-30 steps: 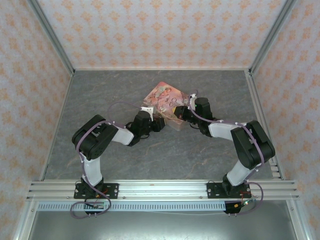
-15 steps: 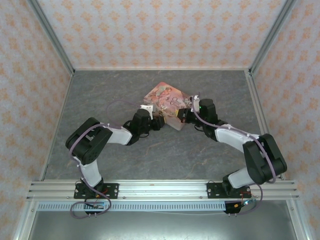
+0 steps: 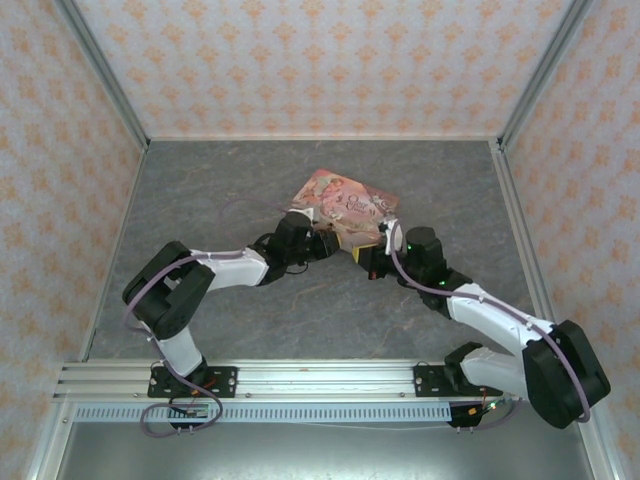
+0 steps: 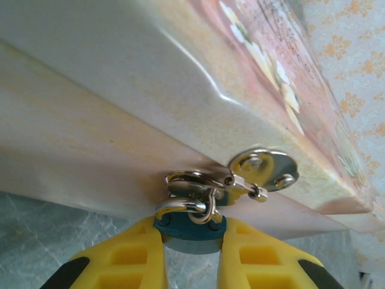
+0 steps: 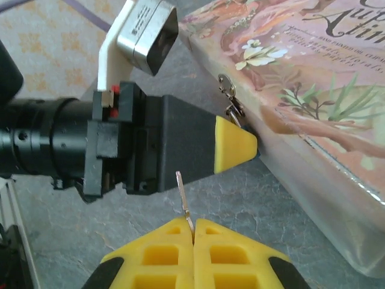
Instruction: Unlock the padlock with the key
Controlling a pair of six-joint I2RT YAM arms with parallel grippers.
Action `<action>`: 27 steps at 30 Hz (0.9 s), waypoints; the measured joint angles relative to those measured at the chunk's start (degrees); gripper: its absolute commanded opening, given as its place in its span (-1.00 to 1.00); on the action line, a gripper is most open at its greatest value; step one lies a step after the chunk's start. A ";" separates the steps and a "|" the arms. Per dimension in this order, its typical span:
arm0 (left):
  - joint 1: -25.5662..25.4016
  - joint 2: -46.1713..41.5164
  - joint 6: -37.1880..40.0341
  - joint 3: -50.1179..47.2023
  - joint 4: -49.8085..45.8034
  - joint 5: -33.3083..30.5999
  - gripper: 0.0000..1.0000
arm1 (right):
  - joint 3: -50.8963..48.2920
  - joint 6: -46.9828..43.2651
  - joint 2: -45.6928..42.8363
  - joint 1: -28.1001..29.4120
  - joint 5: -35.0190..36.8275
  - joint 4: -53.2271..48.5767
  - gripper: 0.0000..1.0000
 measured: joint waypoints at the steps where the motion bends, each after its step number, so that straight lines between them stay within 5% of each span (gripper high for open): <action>1: -0.15 -0.02 -0.81 0.11 -0.66 0.15 -0.76 | -0.50 -0.61 0.02 0.02 0.42 -0.02 -1.00; 27: -1.95 -3.72 -14.12 3.54 -9.03 1.86 -0.77 | -2.14 -11.37 8.98 2.73 5.20 2.10 -1.00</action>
